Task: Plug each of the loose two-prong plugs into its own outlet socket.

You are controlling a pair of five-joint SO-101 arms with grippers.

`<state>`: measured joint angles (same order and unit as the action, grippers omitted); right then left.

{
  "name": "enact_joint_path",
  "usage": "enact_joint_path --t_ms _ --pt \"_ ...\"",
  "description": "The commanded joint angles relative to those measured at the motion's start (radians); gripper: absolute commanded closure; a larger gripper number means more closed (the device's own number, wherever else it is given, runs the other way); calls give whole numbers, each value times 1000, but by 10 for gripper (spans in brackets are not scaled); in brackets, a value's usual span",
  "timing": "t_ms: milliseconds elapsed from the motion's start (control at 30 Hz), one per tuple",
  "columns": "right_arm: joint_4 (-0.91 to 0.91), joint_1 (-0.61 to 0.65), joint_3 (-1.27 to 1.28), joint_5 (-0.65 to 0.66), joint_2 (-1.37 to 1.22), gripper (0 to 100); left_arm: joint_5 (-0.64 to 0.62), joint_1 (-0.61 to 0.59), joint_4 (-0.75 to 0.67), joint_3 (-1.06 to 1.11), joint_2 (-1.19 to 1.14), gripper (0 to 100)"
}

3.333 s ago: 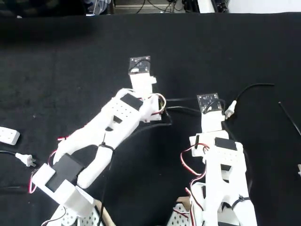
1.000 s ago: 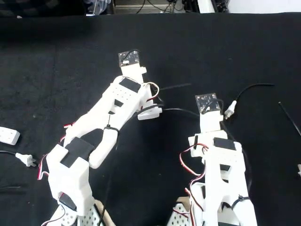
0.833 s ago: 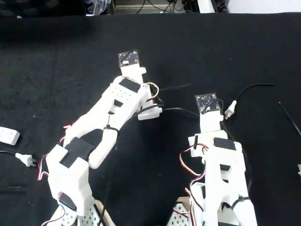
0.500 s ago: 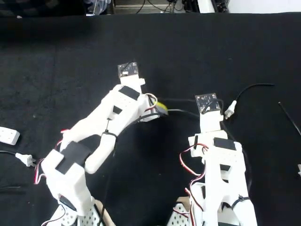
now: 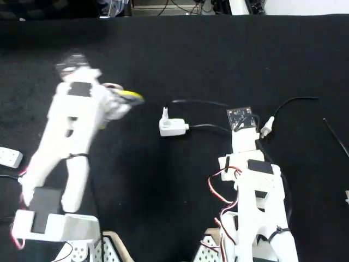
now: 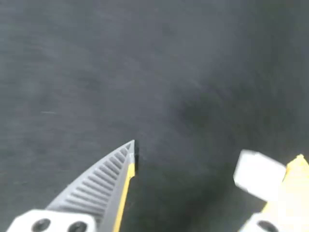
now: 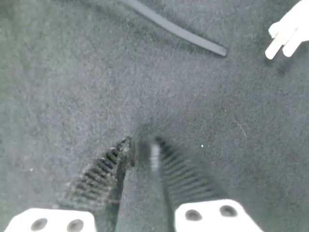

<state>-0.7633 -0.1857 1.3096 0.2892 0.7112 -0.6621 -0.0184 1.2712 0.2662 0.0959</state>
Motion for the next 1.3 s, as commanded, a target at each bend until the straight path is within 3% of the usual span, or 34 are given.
enact_joint_path --t_ms 0,167,300,467,700,800,1000,1267 --pt "15 17 -12 -54 21 805 2 -254 51 2 69 551" --pt "18 66 -70 25 21 723 3 -437 37 140 69 551" --pt "15 132 -159 6 19 712 3 -522 -48 282 69 552" --pt "3 216 -312 -87 -42 692 3 -539 -196 367 69 553" --pt "-61 328 -653 -87 -433 638 38 -532 -270 395 69 553" --pt "-155 382 -837 41 -616 638 37 -521 -287 398 69 553" --pt "-427 466 -1115 555 -828 641 40 -512 -287 398 69 553" --pt "-485 505 -1262 807 -940 641 38 -512 -290 398 69 554"
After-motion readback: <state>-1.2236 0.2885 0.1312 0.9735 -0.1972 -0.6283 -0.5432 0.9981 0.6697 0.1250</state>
